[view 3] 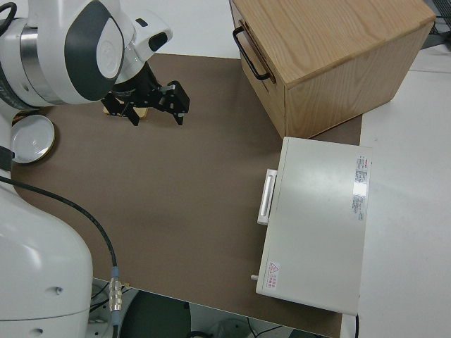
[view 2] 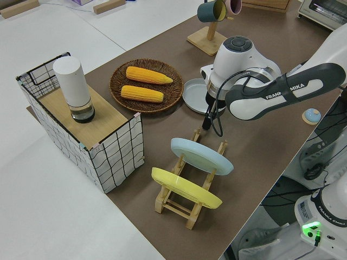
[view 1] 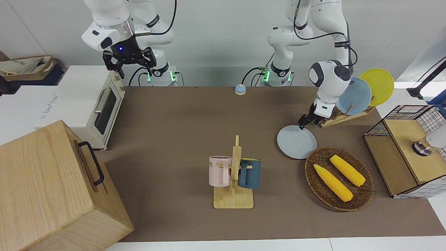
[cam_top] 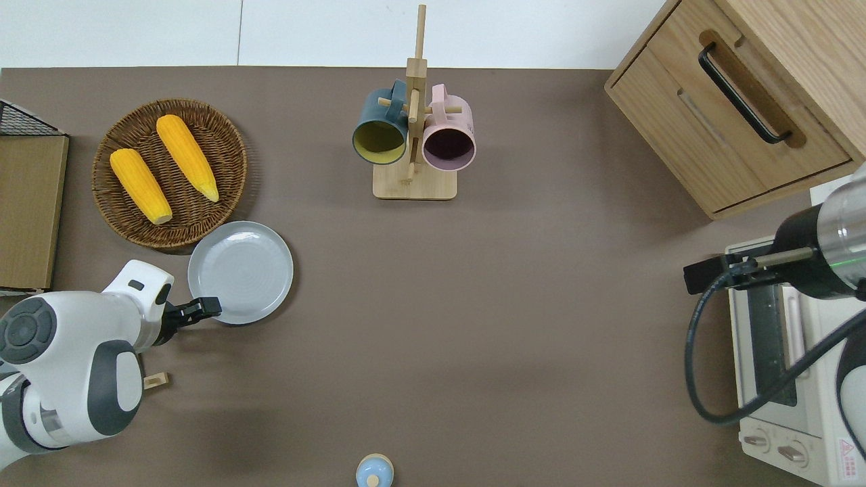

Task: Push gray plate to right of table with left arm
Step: 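Push the gray plate with the left gripper away from the basket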

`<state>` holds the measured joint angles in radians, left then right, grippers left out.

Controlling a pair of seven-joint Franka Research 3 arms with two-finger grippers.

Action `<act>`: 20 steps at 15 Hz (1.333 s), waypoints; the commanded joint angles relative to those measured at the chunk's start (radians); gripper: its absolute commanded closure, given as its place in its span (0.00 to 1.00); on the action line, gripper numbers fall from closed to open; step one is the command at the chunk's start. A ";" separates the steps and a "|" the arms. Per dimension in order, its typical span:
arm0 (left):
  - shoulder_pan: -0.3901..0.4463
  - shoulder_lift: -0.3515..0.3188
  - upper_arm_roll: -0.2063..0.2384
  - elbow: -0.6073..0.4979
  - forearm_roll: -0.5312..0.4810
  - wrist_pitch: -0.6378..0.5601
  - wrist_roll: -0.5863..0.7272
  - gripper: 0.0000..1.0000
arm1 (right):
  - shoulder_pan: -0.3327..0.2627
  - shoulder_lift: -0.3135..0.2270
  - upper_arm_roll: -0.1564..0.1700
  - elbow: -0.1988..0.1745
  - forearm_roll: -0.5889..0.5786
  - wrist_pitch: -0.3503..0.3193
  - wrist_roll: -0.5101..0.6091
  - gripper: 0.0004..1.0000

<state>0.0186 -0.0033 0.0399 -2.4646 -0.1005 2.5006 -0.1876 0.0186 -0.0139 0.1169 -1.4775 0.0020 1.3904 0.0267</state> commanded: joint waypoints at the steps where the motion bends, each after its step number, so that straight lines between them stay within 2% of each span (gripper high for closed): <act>1: -0.008 0.000 0.003 -0.017 -0.001 0.026 -0.010 0.53 | -0.020 -0.003 0.015 0.008 0.010 -0.014 0.002 0.02; 4: -0.008 0.003 0.003 -0.017 -0.001 0.026 -0.010 0.81 | -0.020 -0.003 0.013 0.008 0.010 -0.014 0.002 0.02; 7: -0.012 0.005 0.003 -0.017 -0.001 0.026 -0.012 0.98 | -0.020 -0.003 0.015 0.008 0.010 -0.014 0.002 0.02; 15: -0.026 0.005 0.003 -0.017 -0.001 0.023 -0.016 1.00 | -0.020 -0.003 0.015 0.008 0.010 -0.014 0.002 0.02; 20: -0.100 0.006 0.002 -0.016 -0.001 0.023 -0.147 1.00 | -0.020 -0.003 0.013 0.008 0.010 -0.014 0.002 0.02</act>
<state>-0.0092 -0.0238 0.0348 -2.4643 -0.1010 2.5041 -0.2440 0.0186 -0.0139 0.1169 -1.4775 0.0020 1.3904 0.0267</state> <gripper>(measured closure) 0.969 0.013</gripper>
